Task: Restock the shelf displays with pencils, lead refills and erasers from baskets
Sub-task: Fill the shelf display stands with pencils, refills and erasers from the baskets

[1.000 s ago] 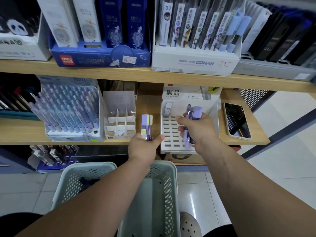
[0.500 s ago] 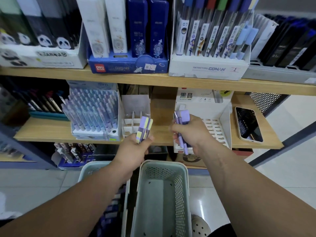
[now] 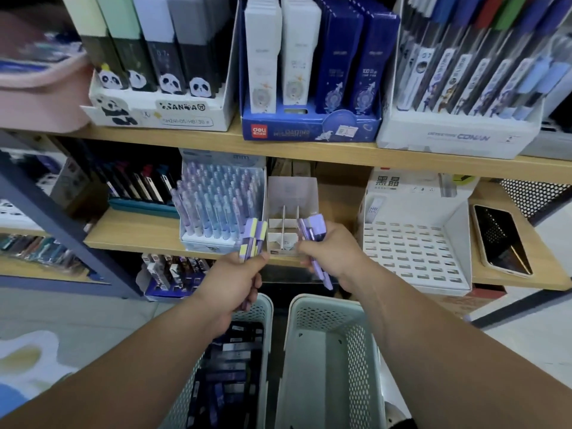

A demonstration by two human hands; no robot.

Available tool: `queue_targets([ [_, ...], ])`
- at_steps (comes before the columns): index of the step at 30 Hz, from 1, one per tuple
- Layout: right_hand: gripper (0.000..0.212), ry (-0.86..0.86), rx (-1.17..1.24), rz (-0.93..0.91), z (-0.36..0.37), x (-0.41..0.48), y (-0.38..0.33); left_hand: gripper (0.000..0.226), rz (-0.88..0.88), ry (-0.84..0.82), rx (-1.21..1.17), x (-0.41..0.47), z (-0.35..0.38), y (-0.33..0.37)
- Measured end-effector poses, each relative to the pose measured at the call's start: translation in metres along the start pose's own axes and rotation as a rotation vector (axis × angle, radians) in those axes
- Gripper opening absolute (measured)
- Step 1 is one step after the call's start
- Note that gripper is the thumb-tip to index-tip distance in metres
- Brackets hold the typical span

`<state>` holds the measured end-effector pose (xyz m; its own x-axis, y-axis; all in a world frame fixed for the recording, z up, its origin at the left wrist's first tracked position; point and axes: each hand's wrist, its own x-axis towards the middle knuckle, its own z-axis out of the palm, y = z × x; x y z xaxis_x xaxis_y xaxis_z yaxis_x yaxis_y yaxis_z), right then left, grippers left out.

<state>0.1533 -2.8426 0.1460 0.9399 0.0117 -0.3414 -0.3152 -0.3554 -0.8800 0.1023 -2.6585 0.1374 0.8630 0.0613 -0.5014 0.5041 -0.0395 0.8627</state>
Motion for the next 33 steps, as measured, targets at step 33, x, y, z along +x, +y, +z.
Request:
queue_targets([
  [33, 0.022, -0.022, 0.558, 0.058, -0.016, -0.035, -0.012, 0.032, 0.022, -0.171, -0.26, -0.023, 0.057, 0.013],
])
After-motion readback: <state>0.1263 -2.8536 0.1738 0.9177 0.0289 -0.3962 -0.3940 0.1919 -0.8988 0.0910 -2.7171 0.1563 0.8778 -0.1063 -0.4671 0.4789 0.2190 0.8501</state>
